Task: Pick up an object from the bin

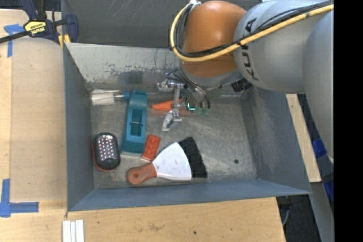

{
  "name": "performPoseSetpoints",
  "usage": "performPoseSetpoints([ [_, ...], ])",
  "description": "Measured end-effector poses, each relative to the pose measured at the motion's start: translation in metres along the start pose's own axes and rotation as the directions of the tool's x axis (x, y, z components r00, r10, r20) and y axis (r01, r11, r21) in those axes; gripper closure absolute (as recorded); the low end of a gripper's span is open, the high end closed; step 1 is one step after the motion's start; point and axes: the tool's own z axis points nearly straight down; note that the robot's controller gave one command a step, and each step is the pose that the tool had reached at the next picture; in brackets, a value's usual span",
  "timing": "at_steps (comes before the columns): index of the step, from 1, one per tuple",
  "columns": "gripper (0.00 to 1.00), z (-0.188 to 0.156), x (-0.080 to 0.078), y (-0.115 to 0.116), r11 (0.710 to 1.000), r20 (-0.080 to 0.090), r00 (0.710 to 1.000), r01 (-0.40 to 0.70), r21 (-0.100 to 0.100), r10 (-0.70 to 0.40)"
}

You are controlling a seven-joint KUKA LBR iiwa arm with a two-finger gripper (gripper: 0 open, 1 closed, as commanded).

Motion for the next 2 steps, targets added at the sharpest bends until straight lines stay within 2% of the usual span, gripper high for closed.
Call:
performPoseSetpoints([
  [1,0.00,-0.005,-0.002,0.000,1.000,0.008,1.000,-0.002,-0.001,0.002],
  [2,1.00,0.071,-0.014,-0.003,0.976,0.017,0.976,-0.216,-0.008,0.216],
])
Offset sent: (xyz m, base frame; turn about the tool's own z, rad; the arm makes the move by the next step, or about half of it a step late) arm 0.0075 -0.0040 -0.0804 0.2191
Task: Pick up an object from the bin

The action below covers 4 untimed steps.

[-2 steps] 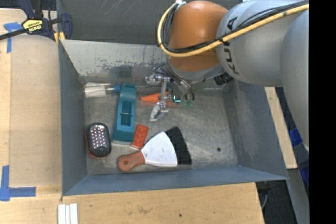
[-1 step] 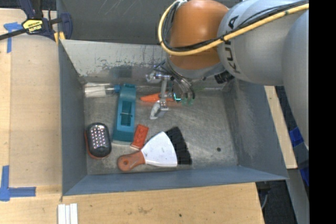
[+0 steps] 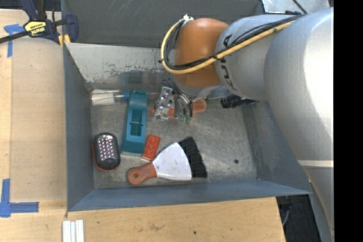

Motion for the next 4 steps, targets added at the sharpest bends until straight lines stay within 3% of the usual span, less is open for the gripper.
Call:
performPoseSetpoints([
  [1,1.00,0.000,0.000,0.000,1.000,0.000,1.000,0.000,0.000,0.000],
  [2,1.00,-0.045,0.020,0.000,0.996,-0.012,0.996,-0.092,0.009,0.092],
  [3,1.00,-0.106,0.015,0.024,0.989,-0.011,0.989,-0.146,0.009,0.146],
  [4,0.00,-0.100,0.034,-0.010,0.990,-0.009,0.990,-0.137,0.008,0.137],
])
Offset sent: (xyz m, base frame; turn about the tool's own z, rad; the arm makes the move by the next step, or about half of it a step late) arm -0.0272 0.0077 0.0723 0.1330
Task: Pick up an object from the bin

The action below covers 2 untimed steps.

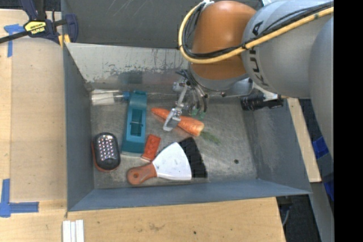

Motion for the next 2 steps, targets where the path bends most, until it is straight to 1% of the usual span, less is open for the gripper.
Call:
performPoseSetpoints([
  [1,0.00,0.000,0.000,0.000,1.000,0.001,1.000,0.000,-0.001,0.000],
  [2,1.00,0.099,-0.058,-0.014,0.987,0.002,0.987,-0.161,-0.010,0.161],
])
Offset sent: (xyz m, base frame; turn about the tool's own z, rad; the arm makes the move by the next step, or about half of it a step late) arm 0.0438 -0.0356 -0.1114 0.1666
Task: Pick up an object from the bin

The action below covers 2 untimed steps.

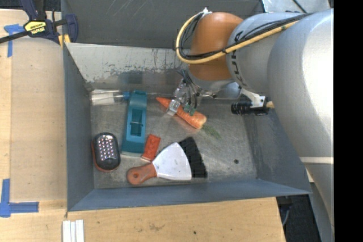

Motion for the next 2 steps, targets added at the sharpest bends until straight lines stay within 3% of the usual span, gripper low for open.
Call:
performPoseSetpoints([
  [1,1.00,0.000,0.000,0.000,1.000,0.000,1.000,0.000,0.000,0.000],
  [2,1.00,-0.039,0.002,-0.006,1.000,-0.007,1.000,-0.005,0.011,0.005],
])
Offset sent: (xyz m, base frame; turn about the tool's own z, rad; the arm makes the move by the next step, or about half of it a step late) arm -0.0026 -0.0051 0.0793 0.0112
